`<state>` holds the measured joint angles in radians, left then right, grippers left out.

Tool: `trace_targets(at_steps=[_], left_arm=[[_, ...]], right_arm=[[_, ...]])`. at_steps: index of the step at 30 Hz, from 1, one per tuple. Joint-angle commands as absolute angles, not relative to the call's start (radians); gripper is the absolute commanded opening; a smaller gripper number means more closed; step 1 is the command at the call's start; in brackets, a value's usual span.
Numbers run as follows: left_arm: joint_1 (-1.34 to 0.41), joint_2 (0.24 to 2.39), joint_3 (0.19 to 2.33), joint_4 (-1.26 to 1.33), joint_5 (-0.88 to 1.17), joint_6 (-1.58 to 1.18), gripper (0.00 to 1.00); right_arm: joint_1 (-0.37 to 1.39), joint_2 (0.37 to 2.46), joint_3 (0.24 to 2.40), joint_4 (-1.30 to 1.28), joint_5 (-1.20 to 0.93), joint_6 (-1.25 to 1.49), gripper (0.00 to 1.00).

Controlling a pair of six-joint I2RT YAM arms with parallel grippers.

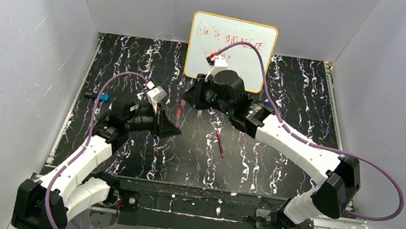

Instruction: Insert the pens into the pen caps

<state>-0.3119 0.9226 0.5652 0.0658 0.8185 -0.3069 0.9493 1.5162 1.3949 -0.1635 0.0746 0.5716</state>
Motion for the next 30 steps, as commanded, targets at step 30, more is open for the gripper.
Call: trace_targets(at_steps=[30], left_arm=[[-0.316, 0.916, 0.579, 0.043, 0.814, -0.288, 0.00]], right_arm=[[0.975, 1.526, 1.330, -0.082, 0.006, 0.597, 0.01]])
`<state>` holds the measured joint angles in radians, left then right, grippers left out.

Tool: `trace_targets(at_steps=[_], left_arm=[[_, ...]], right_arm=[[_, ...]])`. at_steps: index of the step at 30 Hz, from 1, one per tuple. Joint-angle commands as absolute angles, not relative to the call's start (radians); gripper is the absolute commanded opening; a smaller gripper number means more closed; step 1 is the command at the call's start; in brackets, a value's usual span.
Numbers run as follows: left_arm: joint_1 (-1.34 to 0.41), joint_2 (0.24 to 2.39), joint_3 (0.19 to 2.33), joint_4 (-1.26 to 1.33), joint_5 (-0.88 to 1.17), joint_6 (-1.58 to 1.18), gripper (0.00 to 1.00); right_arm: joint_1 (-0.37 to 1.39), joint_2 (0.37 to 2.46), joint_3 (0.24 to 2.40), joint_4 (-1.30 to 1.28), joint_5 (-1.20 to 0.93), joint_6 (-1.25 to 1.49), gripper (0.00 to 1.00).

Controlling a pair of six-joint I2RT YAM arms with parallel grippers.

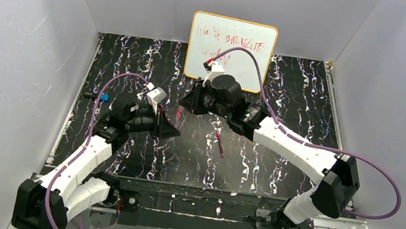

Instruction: Insert the pens into the pen caps

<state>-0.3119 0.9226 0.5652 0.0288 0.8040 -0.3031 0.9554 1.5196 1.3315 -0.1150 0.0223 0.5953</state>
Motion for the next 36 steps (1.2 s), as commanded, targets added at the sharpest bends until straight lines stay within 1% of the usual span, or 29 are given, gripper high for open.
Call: trace_targets(at_steps=[1, 4, 9, 19, 36], left_arm=[[-0.316, 0.915, 0.580, 0.042, 0.814, -0.288, 0.00], [-0.316, 0.917, 0.580, 0.040, 0.815, -0.288, 0.00], [-0.317, 0.922, 0.581, 0.041, 0.812, -0.288, 0.00], [-0.317, 0.920, 0.581, 0.039, 0.813, -0.288, 0.00], [-0.316, 0.923, 0.580, 0.039, 0.814, -0.288, 0.00]], right_arm=[[0.976, 1.527, 1.330, -0.081, 0.006, 0.598, 0.01], [0.977, 1.524, 1.328, -0.075, 0.008, 0.601, 0.01], [0.977, 1.502, 1.322, -0.045, 0.079, 0.592, 0.01], [0.976, 1.490, 1.301, -0.018, 0.115, 0.588, 0.01], [0.976, 1.484, 1.291, 0.016, 0.126, 0.586, 0.01]])
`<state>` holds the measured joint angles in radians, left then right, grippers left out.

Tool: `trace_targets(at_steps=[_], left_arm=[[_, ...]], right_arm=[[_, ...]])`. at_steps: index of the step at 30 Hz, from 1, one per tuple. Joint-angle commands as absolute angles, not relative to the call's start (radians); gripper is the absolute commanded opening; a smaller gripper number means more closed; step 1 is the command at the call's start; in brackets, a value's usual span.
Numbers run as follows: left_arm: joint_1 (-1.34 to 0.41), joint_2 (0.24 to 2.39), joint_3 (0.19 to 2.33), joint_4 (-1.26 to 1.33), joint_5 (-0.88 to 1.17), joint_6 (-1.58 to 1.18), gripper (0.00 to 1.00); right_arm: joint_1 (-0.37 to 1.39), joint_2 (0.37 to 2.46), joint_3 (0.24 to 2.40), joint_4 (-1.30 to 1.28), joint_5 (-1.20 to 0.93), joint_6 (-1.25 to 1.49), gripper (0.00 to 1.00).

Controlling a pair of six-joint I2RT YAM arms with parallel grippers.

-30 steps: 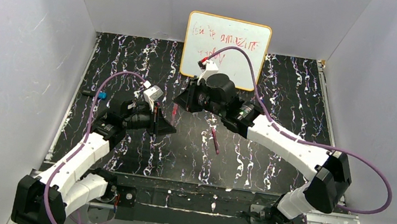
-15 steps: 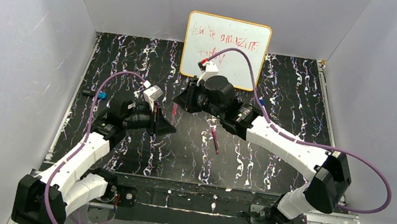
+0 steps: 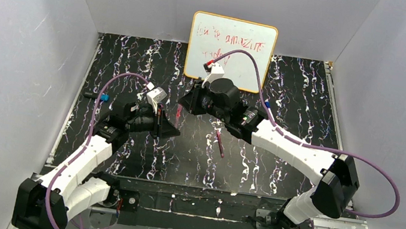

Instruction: Insert the pens into the pen caps

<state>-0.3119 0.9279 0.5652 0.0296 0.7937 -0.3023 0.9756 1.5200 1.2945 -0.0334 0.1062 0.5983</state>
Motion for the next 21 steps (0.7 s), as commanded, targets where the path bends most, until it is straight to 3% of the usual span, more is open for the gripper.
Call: trace_targets(at_steps=[1, 21], left_arm=[[-0.317, 0.923, 0.581, 0.040, 0.814, -0.288, 0.00], [-0.316, 0.918, 0.587, 0.024, 0.793, -0.277, 0.00]], right_arm=[[0.976, 1.486, 1.288, 0.017, 0.123, 0.586, 0.01], [0.991, 1.493, 1.243, -0.035, 0.013, 0.633, 0.01]])
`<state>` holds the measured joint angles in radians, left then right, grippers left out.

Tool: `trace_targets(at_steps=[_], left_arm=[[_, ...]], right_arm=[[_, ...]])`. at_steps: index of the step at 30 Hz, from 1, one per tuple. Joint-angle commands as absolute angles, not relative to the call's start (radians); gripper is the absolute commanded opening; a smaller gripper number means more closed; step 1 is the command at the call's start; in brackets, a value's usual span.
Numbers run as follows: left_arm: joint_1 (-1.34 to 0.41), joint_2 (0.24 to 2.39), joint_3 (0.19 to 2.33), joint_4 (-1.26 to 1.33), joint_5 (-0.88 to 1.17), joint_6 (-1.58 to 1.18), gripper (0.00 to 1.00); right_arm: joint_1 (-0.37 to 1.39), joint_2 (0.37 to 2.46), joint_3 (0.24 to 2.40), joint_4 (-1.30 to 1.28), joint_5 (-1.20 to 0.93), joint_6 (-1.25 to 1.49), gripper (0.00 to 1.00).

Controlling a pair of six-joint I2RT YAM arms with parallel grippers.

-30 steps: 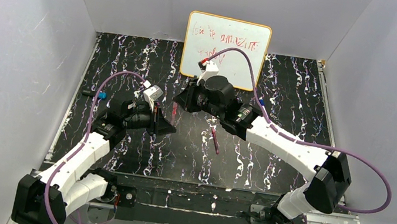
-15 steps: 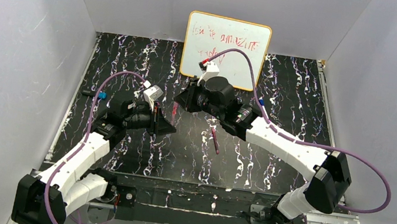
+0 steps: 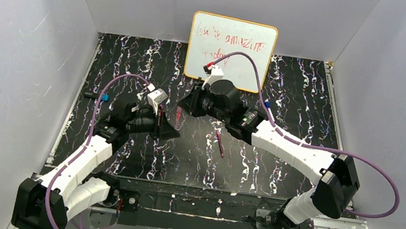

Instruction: Insert the pens into the pen caps

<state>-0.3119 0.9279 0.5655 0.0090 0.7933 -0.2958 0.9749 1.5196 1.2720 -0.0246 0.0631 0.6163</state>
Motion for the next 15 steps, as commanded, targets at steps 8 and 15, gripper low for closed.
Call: trace_targets(at_steps=[8, 15], left_arm=[[-0.316, 0.907, 0.588, 0.019, 0.776, -0.272, 0.00], [-0.315, 0.885, 0.593, 0.008, 0.763, -0.266, 0.00]], right_arm=[[1.019, 1.480, 1.201, -0.052, 0.007, 0.643, 0.01], [1.027, 1.474, 1.181, -0.054, 0.018, 0.639, 0.01]])
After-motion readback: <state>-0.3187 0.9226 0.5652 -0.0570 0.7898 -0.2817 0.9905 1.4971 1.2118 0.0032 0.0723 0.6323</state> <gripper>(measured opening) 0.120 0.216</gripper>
